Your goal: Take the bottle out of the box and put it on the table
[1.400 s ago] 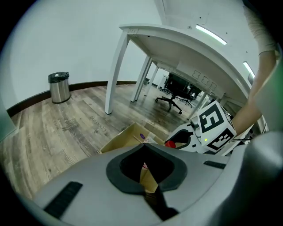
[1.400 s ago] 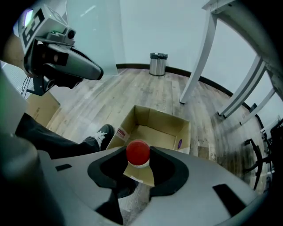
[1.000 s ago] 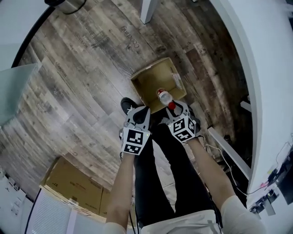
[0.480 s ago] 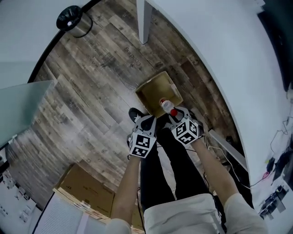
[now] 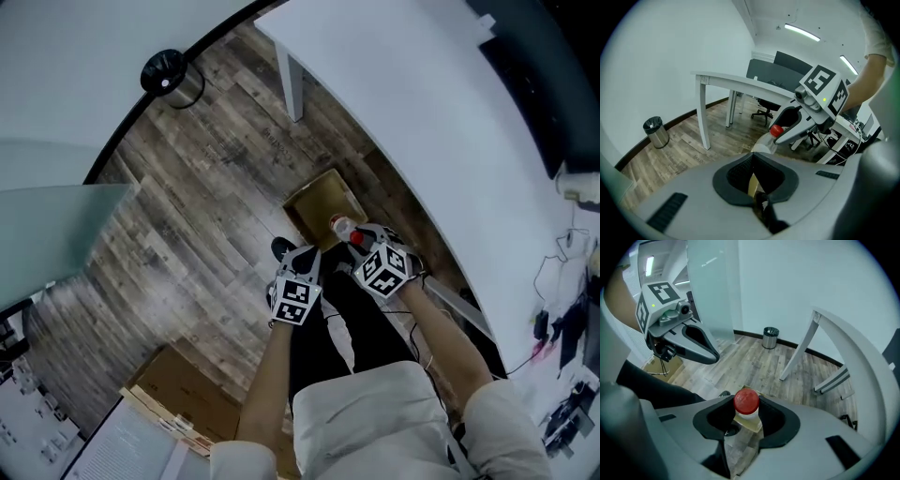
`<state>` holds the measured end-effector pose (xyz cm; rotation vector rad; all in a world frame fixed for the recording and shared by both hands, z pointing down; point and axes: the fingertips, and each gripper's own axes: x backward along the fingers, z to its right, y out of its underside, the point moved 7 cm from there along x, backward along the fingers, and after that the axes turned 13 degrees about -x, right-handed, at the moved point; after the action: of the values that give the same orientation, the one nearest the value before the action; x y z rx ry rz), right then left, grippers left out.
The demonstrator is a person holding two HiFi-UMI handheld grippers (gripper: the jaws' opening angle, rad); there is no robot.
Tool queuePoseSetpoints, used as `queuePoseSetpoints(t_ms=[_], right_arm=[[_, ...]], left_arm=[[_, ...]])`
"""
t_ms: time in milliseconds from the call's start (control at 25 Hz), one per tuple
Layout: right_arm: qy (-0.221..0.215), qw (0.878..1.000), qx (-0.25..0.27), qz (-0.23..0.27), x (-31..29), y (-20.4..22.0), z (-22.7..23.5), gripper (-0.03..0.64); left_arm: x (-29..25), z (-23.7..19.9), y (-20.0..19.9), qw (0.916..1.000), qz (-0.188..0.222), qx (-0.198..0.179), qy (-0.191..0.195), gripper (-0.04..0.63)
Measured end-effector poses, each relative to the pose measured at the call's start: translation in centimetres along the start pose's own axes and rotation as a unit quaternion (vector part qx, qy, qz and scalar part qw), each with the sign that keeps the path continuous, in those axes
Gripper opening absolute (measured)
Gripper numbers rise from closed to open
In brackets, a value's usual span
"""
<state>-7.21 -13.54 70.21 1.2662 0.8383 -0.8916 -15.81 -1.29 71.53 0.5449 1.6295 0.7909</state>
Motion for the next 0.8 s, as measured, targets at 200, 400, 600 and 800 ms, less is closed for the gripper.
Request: queuePoseSetpoints(t_ms=[200,400,600,800], right_arm=[[-0.008,1.000,0.024,-0.008,4.6,-2.0,-0.2,0.183],[0.000,0.999,0.054,-0.008,9.1,-3.6,-0.8,0.183],[-0.020,0.999,0.027,0.001,13.8,-5.5,0.0,0.183],[-0.030,0.999,0.039,0.004,18.5,-6.8,1.0,0.183]], left_arm=[[2.7,0.8,-3.5,0.9998,0.008,-0.009,-0.012,0.015],[5.2,1.3,-7.8,0.9993,0.027,-0.019,-0.020,0.014],[6.9,1.6,-12.3,0.9972,0.057,-0.043,-0.024,0.014],[7.5,2.2,-16.2,0.9935,0.078,-0.080,-0.020,0.015]])
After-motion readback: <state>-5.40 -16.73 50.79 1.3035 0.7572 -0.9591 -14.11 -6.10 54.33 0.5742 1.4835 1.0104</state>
